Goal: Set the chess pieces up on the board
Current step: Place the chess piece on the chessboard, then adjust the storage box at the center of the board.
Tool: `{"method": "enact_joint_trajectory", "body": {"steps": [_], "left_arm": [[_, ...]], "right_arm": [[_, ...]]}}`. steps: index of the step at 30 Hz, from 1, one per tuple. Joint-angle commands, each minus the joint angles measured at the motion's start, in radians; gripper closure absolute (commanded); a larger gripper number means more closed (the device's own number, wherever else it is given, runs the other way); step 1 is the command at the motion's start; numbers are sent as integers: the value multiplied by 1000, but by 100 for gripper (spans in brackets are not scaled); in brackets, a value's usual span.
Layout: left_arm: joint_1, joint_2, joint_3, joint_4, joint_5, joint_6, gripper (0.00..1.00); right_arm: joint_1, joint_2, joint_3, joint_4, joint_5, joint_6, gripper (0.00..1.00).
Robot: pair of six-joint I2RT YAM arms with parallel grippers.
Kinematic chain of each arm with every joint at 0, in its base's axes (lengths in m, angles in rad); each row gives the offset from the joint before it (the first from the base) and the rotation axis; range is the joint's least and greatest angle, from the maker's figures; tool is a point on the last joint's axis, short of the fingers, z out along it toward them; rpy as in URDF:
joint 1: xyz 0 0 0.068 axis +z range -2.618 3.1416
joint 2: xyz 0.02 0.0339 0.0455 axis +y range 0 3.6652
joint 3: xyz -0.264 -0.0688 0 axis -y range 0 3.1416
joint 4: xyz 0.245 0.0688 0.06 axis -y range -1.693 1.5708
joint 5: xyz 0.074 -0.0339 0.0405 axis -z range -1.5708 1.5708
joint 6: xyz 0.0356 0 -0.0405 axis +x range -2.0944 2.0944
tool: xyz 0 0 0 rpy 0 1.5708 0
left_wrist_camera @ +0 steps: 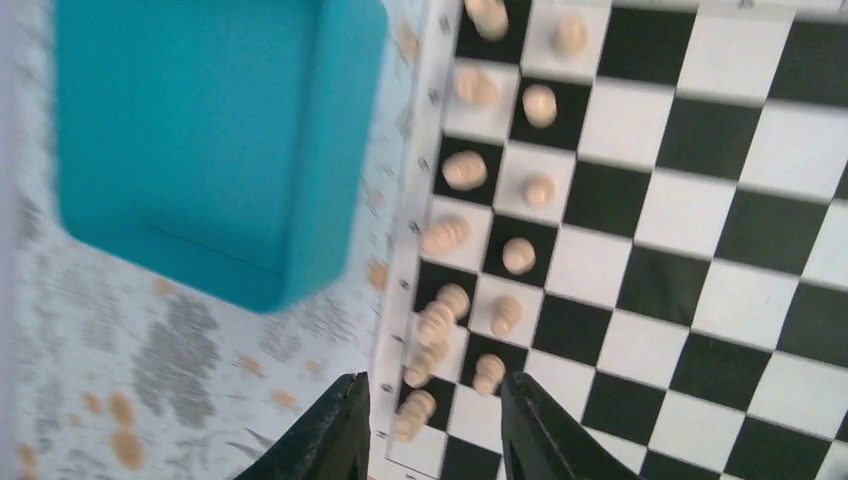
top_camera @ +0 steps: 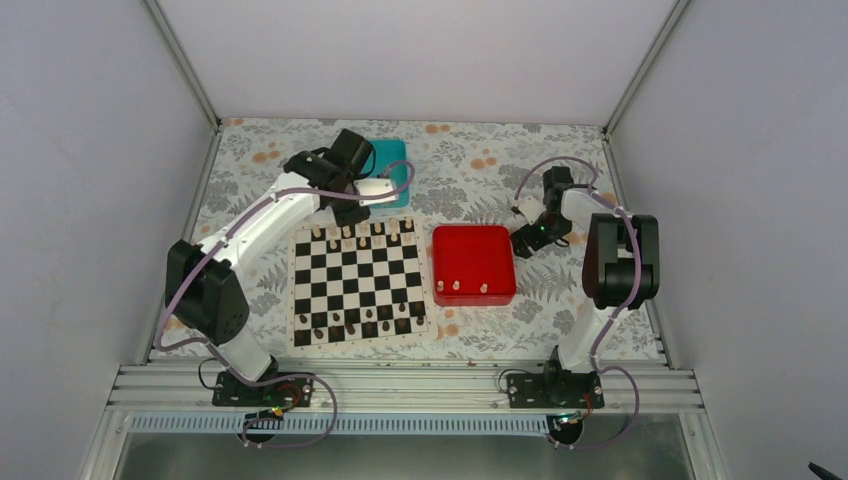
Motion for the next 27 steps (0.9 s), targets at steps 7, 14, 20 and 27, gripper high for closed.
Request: {"method": "enact_joint_trajectory", "body": {"steps": [7,14,20,27], "left_arm": [[-183,70,233,41,-9,-63,53],[-250,325,412,99,-77,-83,89],[-270,529,578,111,-90,-84,98],[-270,685,777,18,-90,-71,98]], "right_arm": [[-30,-111,52,-71,8,12,1],[-28,-229,93,-232,-11,-36,44],[-11,-325,-11,-363,-33,-119,85],[76,-403,-126,-484,-141,-230,91]]}}
